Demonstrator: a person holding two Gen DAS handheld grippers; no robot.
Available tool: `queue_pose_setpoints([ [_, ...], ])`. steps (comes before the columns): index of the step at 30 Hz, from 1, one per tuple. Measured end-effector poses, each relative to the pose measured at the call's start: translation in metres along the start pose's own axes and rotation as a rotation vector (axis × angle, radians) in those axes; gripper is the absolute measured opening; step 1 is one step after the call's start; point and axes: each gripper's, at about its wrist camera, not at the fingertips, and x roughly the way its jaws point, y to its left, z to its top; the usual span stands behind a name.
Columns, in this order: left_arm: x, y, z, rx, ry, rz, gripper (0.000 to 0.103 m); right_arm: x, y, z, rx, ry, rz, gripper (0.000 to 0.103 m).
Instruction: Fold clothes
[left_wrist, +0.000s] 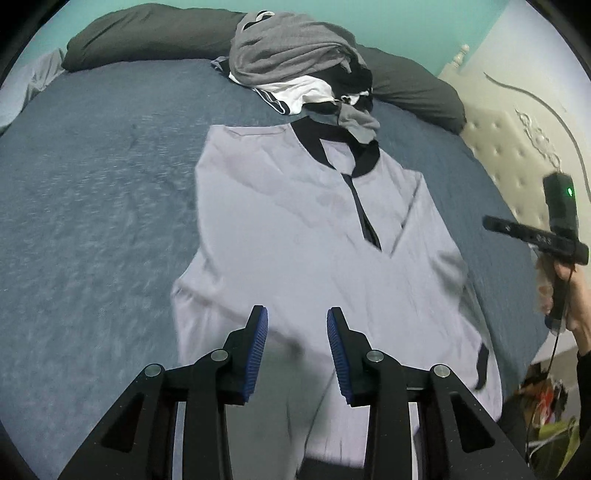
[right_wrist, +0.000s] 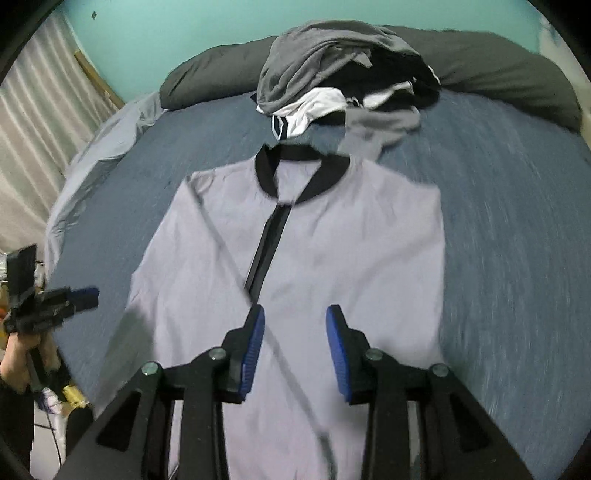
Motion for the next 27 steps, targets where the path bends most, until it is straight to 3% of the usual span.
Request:
queue_pose_setpoints([
  [11,0.056,0.006,0.01,-0.007,-0.052,0.014,0.037,0.101,-0.01,0.097,-0.076,0.012,-0.151,0.036],
  [15,0.068,0.006,0.01,0.007,-0.065,0.014,0.037,0.131,-0.005,0.124,-0.117,0.032,-0.204,0.042],
  [21,0.072,0.006,0.01,0.024,-0.076,0.011,0.037,0.173,0.002,0.149,-0.199,0.091,-0.315,0.042],
  [27,0.073,0.007,0.01,0.02,-0.083,0.004,0.037,0.206,0.002,0.153,-0.291,0.179,-0.437,0.042],
])
